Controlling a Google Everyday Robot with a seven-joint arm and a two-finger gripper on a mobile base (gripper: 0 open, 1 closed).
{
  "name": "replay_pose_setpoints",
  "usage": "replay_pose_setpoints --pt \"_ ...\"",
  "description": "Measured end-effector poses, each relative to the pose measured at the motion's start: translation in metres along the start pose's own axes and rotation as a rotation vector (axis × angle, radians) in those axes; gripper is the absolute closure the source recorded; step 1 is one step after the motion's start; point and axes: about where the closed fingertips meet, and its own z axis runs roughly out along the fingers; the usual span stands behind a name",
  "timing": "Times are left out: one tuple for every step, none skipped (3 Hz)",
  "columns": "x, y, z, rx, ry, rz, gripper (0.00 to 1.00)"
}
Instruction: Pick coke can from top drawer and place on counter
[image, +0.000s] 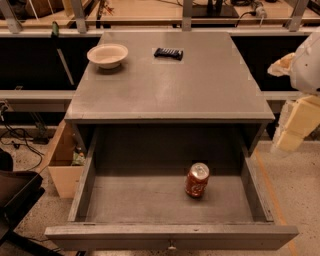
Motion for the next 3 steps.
replay_pose_setpoints --pt "0.020 0.004 0.046 -0.058 -0.168 0.014 0.00" --pt "0.035 0.012 0.083 -0.098 -0.342 0.024 0.00" --pt "0.046 0.025 0.108 -0.112 -0.514 0.017 0.00"
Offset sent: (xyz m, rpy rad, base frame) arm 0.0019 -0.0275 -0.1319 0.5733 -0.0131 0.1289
